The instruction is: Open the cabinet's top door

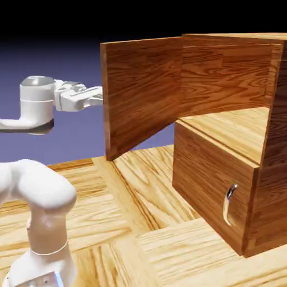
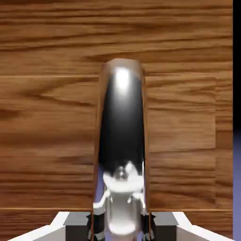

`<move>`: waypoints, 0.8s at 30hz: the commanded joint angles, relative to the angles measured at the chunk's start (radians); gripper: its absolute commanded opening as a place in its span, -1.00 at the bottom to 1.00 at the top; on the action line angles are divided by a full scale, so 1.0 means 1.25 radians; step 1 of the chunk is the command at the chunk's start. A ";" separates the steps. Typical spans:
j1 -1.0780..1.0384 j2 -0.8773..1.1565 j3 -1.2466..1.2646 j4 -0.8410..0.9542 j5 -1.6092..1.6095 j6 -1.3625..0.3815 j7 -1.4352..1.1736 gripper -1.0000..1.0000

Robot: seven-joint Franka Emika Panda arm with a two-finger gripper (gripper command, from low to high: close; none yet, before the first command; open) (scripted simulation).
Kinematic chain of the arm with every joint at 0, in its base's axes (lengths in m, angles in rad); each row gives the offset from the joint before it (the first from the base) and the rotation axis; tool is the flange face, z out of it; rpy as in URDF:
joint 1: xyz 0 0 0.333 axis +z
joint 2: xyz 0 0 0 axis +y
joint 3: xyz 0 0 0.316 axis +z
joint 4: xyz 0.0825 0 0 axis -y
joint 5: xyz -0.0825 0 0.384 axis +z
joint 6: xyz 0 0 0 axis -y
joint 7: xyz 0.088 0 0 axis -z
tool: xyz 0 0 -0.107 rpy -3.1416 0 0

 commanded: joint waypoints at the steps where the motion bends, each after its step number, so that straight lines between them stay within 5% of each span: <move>1: -0.020 0.019 0.029 0.026 0.020 -0.027 0.005 -1.00; 12: -0.315 0.160 0.333 0.336 0.172 -0.279 0.039 -1.00; 24: -0.663 0.136 0.580 0.645 0.260 -0.464 -0.008 -1.00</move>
